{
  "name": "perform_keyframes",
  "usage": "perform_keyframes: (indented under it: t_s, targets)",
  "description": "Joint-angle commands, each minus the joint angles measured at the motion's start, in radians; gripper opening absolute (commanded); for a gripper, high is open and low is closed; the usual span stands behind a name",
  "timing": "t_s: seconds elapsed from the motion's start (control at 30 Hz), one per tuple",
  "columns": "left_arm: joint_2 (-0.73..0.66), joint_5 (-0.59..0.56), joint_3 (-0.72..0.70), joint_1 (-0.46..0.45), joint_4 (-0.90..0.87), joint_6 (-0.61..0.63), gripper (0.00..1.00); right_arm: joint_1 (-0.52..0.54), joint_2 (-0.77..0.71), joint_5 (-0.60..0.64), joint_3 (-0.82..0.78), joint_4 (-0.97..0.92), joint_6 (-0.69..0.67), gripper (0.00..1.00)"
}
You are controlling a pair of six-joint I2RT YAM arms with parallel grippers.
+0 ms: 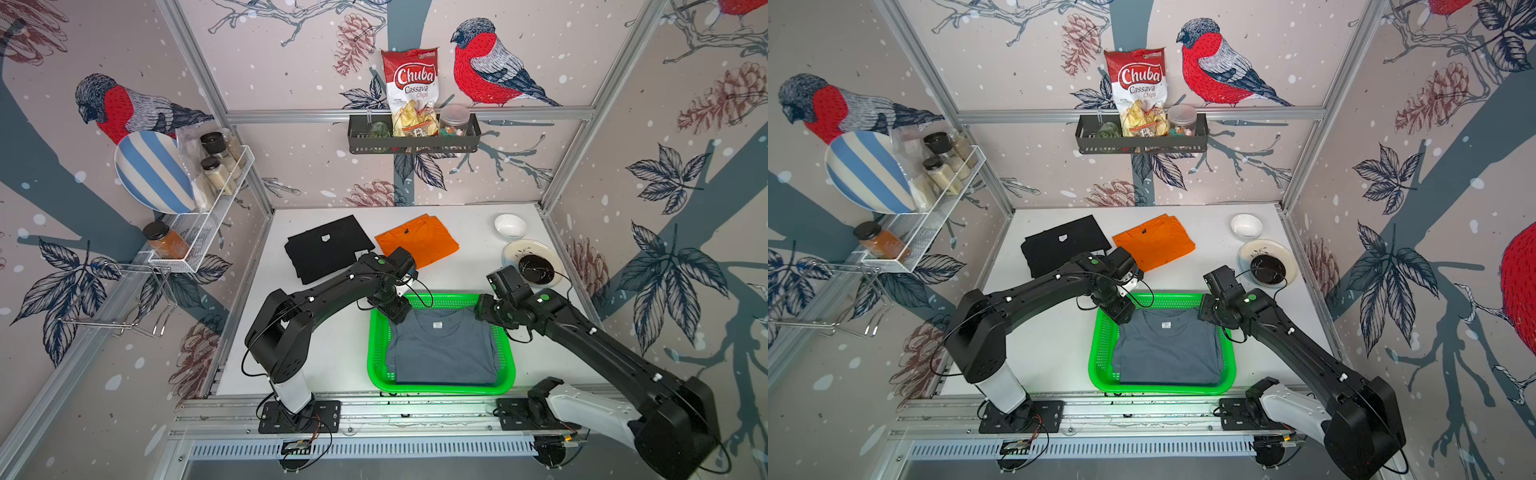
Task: Put the folded t-shirts into the basket
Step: Place the T-shirt in the bin.
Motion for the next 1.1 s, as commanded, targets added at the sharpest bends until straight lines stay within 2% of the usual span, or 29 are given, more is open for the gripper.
perform_keyframes:
  t_s: [0.0,0.13,0.33,0.5,0.6,0.77,0.83,1.0,1.07]
  targets:
    - [-0.017,-0.156,-0.019,0.004,0.06,0.064,0.72,0.049,0.019,0.075,0.068,-0.074,-0.029,0.6]
    - [-0.029,-0.269,-0.05,0.009,0.095,0.095,0.72,0.153,0.101,0.169,0.154,-0.159,-0.014,0.61]
    - [-0.071,-0.254,-0.11,0.052,0.098,0.114,0.72,0.202,0.257,0.148,0.157,-0.082,0.023,0.57]
    - [-0.123,-0.218,-0.201,0.063,0.098,0.161,0.69,0.19,0.363,0.14,0.146,0.015,0.029,0.43]
    - [-0.174,-0.226,-0.26,0.063,0.088,0.208,0.66,0.177,0.437,0.154,0.149,0.04,0.017,0.3]
    - [-0.283,-0.158,-0.286,0.064,0.015,0.272,0.66,0.187,0.504,0.092,0.153,0.14,-0.039,0.26]
    - [-0.317,-0.113,-0.267,0.064,-0.01,0.286,0.66,0.194,0.52,0.089,0.163,0.162,-0.048,0.26]
    - [-0.317,-0.078,-0.212,0.064,0.007,0.304,0.67,0.194,0.493,0.127,0.217,0.113,-0.058,0.41]
    - [-0.3,-0.066,-0.201,0.064,0.049,0.311,0.66,0.194,0.457,0.141,0.242,0.078,-0.059,0.43]
